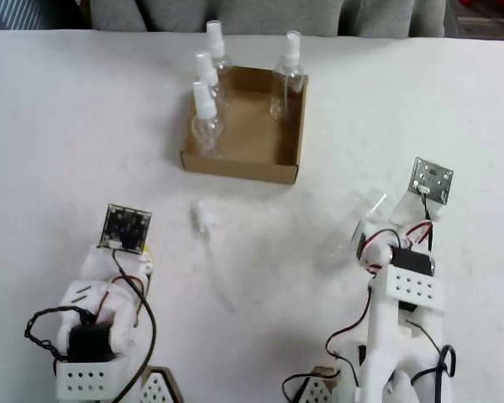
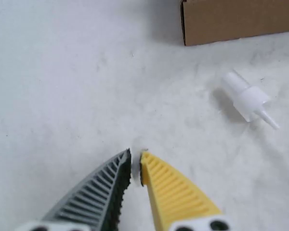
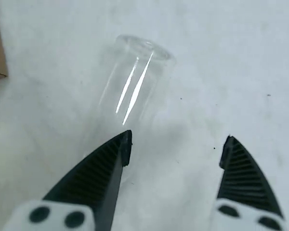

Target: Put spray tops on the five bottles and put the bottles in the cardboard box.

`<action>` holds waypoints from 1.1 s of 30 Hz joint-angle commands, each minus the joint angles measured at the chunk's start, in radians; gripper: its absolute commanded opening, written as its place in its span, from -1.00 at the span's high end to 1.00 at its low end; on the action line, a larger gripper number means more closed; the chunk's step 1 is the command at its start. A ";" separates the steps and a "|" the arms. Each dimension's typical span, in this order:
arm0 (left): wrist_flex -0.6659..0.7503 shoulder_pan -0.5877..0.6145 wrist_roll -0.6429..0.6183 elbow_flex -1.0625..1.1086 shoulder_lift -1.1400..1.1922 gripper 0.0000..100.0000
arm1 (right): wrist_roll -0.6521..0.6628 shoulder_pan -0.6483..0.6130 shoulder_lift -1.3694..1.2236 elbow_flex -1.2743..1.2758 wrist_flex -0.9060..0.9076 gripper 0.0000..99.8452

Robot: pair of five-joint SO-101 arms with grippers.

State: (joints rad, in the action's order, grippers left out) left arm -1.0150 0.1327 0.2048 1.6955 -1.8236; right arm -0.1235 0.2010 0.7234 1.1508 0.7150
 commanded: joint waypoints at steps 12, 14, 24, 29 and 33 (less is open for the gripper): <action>0.029 -0.001 0.009 -0.002 -0.005 0.89 | -0.012 0.022 -0.371 -0.311 0.031 0.47; 0.031 -0.001 0.009 -0.002 -0.005 0.89 | -0.012 0.030 -0.421 -0.362 0.082 0.47; 0.031 -0.033 0.011 -0.002 -0.005 0.89 | 0.023 0.163 -0.481 -0.499 0.245 0.47; 0.031 -0.031 0.011 -0.002 -0.005 0.89 | 0.264 0.249 -0.481 -0.542 0.315 0.70; 0.031 -0.031 0.011 -0.002 -0.005 0.89 | 0.503 0.278 -0.487 -0.560 0.378 0.97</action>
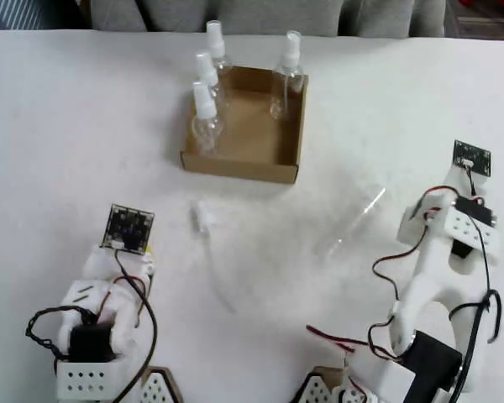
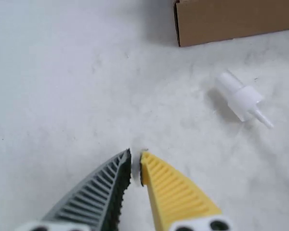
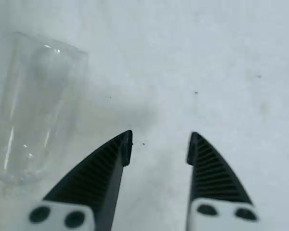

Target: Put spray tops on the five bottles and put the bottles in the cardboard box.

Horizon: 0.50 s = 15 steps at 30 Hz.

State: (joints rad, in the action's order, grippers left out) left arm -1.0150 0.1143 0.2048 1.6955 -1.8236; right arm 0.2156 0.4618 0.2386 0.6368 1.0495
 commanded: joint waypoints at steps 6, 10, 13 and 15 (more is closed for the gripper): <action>0.028 -0.013 0.011 -0.002 -0.005 0.89 | 0.181 -0.051 0.005 -0.006 0.101 0.97; 0.028 -0.012 0.011 -0.002 -0.005 0.89 | 0.183 -0.166 0.016 -0.020 0.228 0.97; 0.029 -0.012 0.011 -0.002 -0.005 0.89 | 0.288 -0.252 0.070 -0.038 0.341 0.97; 0.029 -0.012 0.011 -0.002 -0.005 0.89 | 0.410 -0.305 0.125 -0.040 0.441 0.97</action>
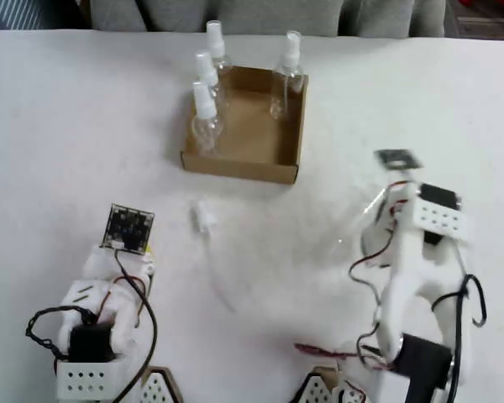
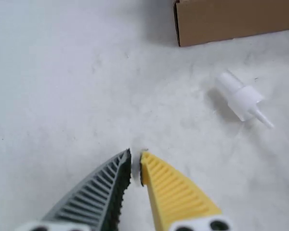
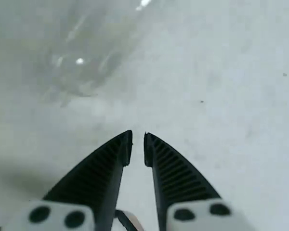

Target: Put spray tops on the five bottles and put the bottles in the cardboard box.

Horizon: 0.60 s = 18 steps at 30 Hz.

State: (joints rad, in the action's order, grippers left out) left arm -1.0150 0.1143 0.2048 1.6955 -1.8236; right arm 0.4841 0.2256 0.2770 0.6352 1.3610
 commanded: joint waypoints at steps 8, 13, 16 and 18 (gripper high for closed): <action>0.023 -0.012 0.011 -0.002 -0.005 0.89 | 0.867 -0.093 0.364 0.150 0.219 0.97; 0.023 -0.012 0.011 -0.002 -0.005 0.89 | 1.103 -0.056 0.575 0.302 0.039 0.96; 0.023 -0.012 0.011 -0.002 -0.005 0.89 | 1.214 -0.039 0.694 0.358 0.016 0.96; 0.023 -0.012 0.011 -0.002 -0.005 0.89 | 1.280 -0.039 0.756 0.382 0.016 0.96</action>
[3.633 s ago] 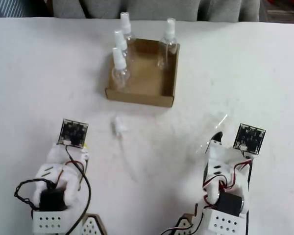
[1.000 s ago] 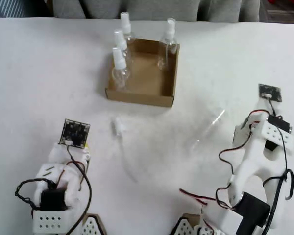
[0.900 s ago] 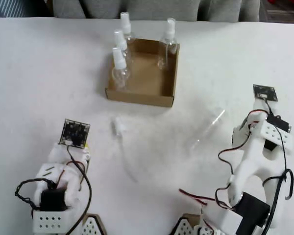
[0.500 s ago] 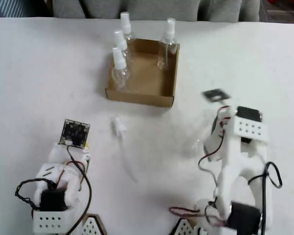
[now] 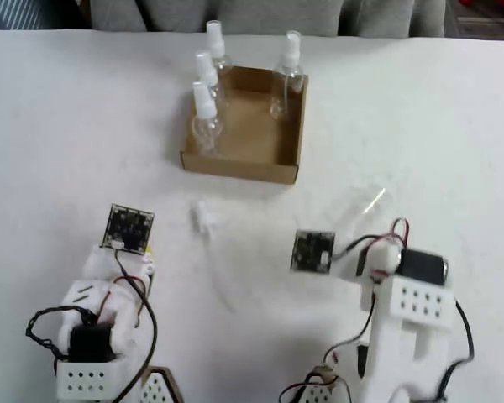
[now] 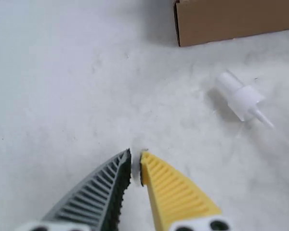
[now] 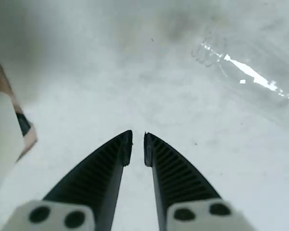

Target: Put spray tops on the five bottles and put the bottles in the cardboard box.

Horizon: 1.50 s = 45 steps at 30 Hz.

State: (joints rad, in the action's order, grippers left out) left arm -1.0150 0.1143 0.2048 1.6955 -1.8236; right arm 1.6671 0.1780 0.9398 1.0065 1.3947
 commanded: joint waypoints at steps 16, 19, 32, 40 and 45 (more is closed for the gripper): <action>0.023 -0.012 0.011 -0.002 -0.005 0.89 | 0.433 0.002 0.133 0.051 -0.185 0.68; 0.023 -0.012 0.011 -0.002 -0.005 0.89 | 0.433 -0.013 0.033 0.032 -0.239 0.58; 0.029 -0.012 0.011 -0.002 -0.005 0.89 | 0.431 -0.036 -0.449 -0.166 -0.475 0.53; 0.031 -0.012 0.012 -0.002 -0.005 0.89 | 0.425 -0.062 -0.696 -0.293 -0.493 0.53; 0.031 -0.012 0.012 -0.002 -0.005 0.89 | 0.423 -0.070 -0.831 -0.374 -0.493 0.54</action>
State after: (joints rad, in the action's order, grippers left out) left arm -1.0150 0.1143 0.2048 1.6955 -1.8236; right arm 2.0921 0.1151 0.1588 0.6997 0.9145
